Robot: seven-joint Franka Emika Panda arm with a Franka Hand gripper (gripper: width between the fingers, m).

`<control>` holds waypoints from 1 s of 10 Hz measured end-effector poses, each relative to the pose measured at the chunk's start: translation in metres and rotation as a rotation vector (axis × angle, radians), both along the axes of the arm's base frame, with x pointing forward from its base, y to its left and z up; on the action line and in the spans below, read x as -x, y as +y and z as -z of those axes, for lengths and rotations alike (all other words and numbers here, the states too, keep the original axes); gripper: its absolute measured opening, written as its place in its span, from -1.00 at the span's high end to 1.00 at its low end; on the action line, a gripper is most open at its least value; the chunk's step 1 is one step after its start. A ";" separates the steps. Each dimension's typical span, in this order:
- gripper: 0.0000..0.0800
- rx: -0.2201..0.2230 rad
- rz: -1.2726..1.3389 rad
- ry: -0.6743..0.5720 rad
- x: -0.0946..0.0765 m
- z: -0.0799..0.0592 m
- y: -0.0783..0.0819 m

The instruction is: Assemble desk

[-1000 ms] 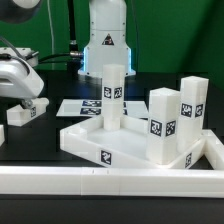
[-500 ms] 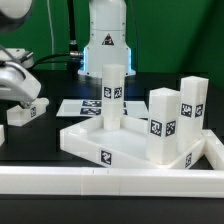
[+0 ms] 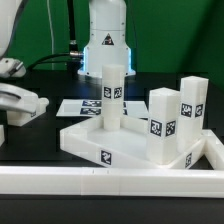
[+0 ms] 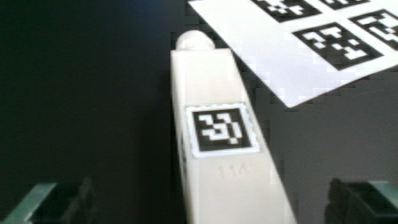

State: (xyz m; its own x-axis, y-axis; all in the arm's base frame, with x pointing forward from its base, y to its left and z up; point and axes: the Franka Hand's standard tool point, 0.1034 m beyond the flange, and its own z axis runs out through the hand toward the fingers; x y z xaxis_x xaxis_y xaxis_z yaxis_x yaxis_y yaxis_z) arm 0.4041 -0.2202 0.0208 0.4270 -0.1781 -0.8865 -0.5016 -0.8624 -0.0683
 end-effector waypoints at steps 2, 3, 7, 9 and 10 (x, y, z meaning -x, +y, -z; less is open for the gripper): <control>-0.62 0.008 -0.023 -0.012 -0.009 0.005 0.006; -0.62 0.012 -0.033 -0.025 -0.012 0.008 0.008; -0.20 0.026 -0.050 -0.057 -0.018 0.017 0.011; 0.27 0.027 -0.051 -0.057 -0.017 0.017 0.012; 0.27 0.027 -0.050 -0.057 -0.017 0.017 0.012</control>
Offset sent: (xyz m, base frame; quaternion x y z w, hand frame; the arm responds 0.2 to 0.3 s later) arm 0.0053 0.0145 -0.0153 -0.0264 0.0204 -0.0090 0.9994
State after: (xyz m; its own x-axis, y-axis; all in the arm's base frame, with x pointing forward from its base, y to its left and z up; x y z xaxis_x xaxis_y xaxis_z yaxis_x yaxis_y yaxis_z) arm 0.4214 -0.2082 0.0033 0.4859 -0.1785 -0.8556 -0.4534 -0.8884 -0.0722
